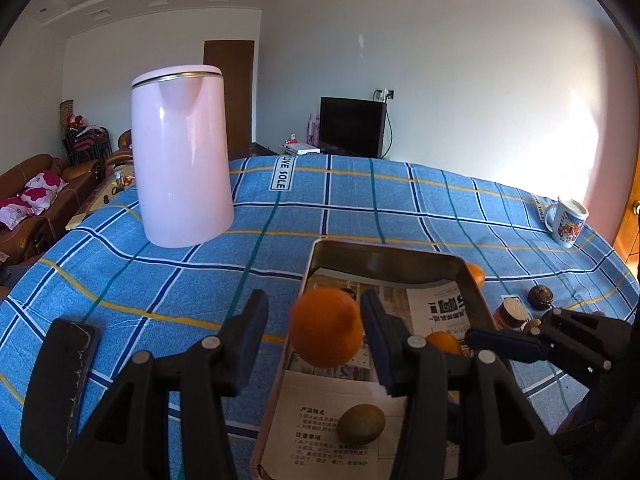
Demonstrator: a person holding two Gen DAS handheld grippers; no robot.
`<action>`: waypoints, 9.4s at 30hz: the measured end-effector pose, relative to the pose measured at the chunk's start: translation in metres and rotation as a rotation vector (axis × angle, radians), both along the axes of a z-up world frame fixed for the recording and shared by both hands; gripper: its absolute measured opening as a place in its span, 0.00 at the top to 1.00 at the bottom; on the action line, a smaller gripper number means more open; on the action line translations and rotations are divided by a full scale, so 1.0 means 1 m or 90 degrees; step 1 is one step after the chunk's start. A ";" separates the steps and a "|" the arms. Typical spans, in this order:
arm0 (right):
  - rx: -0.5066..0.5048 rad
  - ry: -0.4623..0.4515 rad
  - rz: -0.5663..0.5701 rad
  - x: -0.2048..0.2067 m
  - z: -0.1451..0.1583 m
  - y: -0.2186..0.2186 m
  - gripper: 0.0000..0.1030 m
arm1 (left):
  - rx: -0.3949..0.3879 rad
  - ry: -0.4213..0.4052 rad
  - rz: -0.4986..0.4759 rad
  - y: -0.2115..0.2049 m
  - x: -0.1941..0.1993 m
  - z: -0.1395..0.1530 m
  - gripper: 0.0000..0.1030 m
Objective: Organize fruits
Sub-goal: 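Lower the orange into the tin with the left tool while the right places the jar there, then grasp the purple passion fruit with the right tool while the left reaches a kiwi, then grasp the kiwi with the left tool while the right tool lifts the passion fruit, then carry the kiwi over the tin with the left tool while the right carries the passion fruit, then open the left tool over the tin while the right drops the passion fruit in, then grasp a brown round cake with the left tool while the right grasps a round biscuit jar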
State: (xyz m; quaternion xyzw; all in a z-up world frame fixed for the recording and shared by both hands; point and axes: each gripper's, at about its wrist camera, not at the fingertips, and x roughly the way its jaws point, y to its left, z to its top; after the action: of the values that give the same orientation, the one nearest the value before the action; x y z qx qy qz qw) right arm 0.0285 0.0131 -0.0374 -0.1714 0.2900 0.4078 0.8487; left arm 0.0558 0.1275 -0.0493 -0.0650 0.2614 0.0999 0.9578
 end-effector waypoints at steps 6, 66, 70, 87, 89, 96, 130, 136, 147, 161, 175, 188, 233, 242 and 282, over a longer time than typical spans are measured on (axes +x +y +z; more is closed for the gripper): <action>0.022 -0.031 -0.029 -0.009 0.009 -0.030 0.28 | 0.007 -0.028 -0.020 -0.020 -0.009 0.012 0.38; 0.096 0.089 -0.282 0.031 -0.012 -0.254 0.50 | -0.082 0.141 -0.289 -0.182 0.067 -0.023 0.71; 0.110 0.064 -0.280 0.025 -0.008 -0.256 0.50 | -0.064 0.106 -0.290 -0.185 0.058 -0.016 0.71; 0.145 -0.009 -0.276 0.009 0.000 -0.258 0.50 | -0.048 0.055 -0.297 -0.195 0.037 -0.016 0.71; 0.147 -0.011 -0.276 0.008 0.001 -0.259 0.50 | -0.044 0.046 -0.296 -0.195 0.035 -0.014 0.71; 0.157 -0.027 -0.278 0.004 0.002 -0.260 0.50 | -0.024 0.015 -0.289 -0.196 0.027 -0.010 0.71; 0.206 -0.115 -0.268 -0.020 0.011 -0.265 0.50 | 0.041 -0.074 -0.286 -0.210 0.002 0.001 0.71; 0.216 -0.133 -0.268 -0.026 0.012 -0.267 0.50 | 0.054 -0.089 -0.282 -0.212 -0.002 0.004 0.71; 0.238 -0.170 -0.266 -0.037 0.014 -0.270 0.50 | 0.077 -0.126 -0.275 -0.213 -0.014 0.014 0.71; 0.211 -0.175 -0.260 -0.034 0.019 -0.259 0.50 | 0.084 -0.151 -0.259 -0.203 -0.019 0.025 0.71; 0.196 -0.123 -0.181 -0.016 0.055 -0.207 0.50 | 0.050 -0.145 -0.188 -0.140 -0.022 0.034 0.71; 0.155 -0.038 -0.045 0.004 0.067 -0.097 0.50 | 0.010 -0.082 -0.039 -0.032 -0.013 0.024 0.71; -0.007 0.111 -0.106 0.076 -0.009 -0.098 0.66 | -0.007 -0.053 -0.094 -0.078 -0.005 0.030 0.26; 0.065 0.021 -0.306 0.046 0.015 -0.223 0.66 | -0.020 0.002 -0.206 -0.151 0.027 0.018 0.26; 0.117 0.005 -0.333 0.056 0.017 -0.264 0.65 | -0.045 0.086 -0.307 -0.223 0.083 -0.012 0.57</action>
State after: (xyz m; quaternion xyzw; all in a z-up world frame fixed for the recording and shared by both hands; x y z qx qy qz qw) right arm 0.0845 -0.2507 -0.0206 -0.0113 0.2892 0.1997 0.9361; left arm 0.1390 -0.0955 -0.0611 -0.0274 0.3359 -0.1369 0.9315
